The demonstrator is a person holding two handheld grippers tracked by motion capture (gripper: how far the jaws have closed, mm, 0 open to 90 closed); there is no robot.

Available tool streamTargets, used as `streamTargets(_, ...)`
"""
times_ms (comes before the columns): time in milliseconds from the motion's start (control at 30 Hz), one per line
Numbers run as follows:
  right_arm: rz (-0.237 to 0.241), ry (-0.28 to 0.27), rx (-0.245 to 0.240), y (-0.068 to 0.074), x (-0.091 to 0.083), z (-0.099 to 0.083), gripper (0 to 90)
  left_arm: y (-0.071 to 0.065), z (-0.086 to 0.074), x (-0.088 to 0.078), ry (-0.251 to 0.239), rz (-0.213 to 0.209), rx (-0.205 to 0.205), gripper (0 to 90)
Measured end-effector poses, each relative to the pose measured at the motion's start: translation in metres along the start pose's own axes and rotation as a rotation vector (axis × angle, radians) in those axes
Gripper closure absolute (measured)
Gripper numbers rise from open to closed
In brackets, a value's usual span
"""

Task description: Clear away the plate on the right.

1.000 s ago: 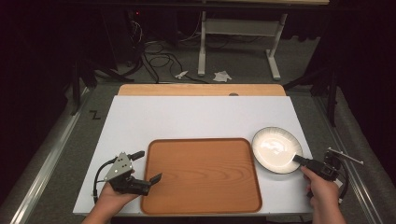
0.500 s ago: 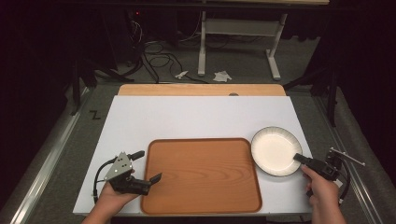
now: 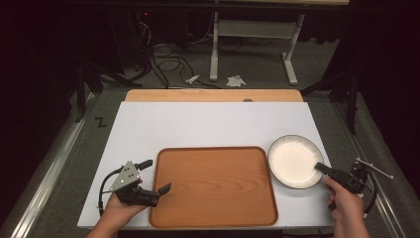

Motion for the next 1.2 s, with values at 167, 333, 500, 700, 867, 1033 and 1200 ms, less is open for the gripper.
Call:
streamTargets(167, 0.036, -0.019, -0.013, 0.008, -0.003, 0.002, 84.7, 0.000, 0.001, -0.001, -0.004, 0.002, -0.001, 1.2)
streamTargets(333, 0.065, -0.017, -0.019, 0.016, -0.005, 0.001, 84.9, 0.001, 0.001, -0.001, -0.007, 0.003, -0.001, 1.2)
streamTargets(500, 0.087, -0.020, -0.051, 0.025, -0.004, 0.000, 84.9, 0.001, 0.001, -0.002, -0.009, 0.006, -0.002, 1.2)
streamTargets(700, 0.128, -0.007, -0.075, 0.042, -0.002, -0.002, 84.9, 0.003, 0.002, -0.002, -0.015, 0.018, -0.003, 1.2)
streamTargets(867, 0.142, 0.010, -0.079, 0.054, 0.002, -0.004, 84.9, 0.008, 0.004, -0.005, -0.036, 0.050, -0.019, 0.8)
streamTargets(1033, 0.150, 0.037, -0.126, 0.072, 0.010, -0.006, 84.9, 0.011, 0.004, -0.005, -0.039, 0.070, -0.019, 0.3)
streamTargets(1200, 0.157, 0.061, -0.157, 0.089, 0.020, -0.009, 84.9, 0.013, 0.005, -0.007, -0.046, 0.074, -0.025, 0.3)
Point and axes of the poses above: each handheld gripper's, and its own axes: x roughly forward along the jaws, z roughly out of its top, y roughly to its left, the point moved 8 cm from there along x, roughly forward along the jaws, and after that the axes turned 1 degree about z, right-handed, at the moved point
